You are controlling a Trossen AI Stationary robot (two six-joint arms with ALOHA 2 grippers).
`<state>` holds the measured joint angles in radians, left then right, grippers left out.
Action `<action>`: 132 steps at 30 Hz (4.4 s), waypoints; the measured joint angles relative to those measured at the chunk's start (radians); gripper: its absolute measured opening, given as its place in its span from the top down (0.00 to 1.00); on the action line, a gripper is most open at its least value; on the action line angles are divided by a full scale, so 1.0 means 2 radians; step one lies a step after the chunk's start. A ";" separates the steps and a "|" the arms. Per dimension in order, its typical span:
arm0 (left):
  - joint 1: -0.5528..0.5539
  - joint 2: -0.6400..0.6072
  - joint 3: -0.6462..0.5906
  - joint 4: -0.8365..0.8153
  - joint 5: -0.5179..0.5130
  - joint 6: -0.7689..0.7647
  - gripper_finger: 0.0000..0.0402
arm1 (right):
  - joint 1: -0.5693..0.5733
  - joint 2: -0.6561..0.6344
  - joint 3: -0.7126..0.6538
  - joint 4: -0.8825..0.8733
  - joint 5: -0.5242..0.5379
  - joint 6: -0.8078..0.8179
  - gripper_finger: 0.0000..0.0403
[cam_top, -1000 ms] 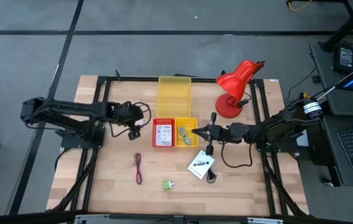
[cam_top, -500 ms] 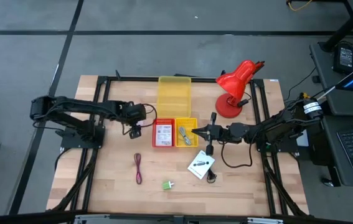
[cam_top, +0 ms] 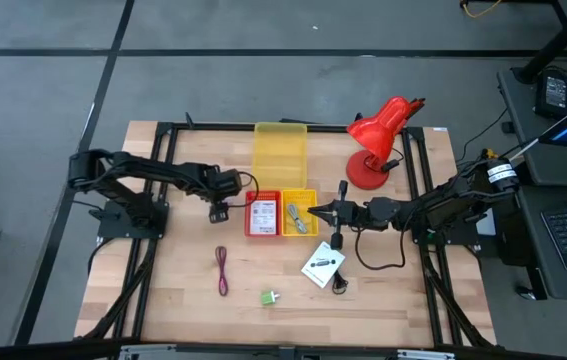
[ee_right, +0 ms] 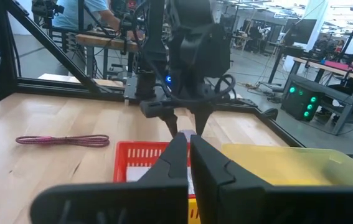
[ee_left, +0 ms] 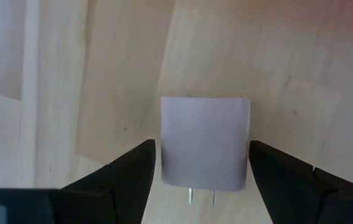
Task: Pick and place items into bin
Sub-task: Put the pink charger adapter into the transparent yellow bin
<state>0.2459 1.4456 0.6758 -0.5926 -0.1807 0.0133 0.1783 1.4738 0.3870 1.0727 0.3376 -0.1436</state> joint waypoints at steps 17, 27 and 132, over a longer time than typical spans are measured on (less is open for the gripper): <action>-0.001 0.021 0.001 0.020 0.014 0.002 0.45 | -0.001 0.000 0.000 0.000 0.000 0.000 0.99; -0.001 -0.007 -0.002 -0.007 0.011 -0.001 0.52 | -0.001 0.000 0.000 0.000 0.000 0.000 0.99; -0.036 -0.084 -0.071 0.566 -0.019 0.047 0.52 | -0.034 0.000 0.000 0.000 0.000 0.002 0.99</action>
<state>0.1738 1.2776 0.5344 0.5396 -0.2184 0.1077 0.1112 1.4742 0.3870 1.0729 0.3384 -0.1394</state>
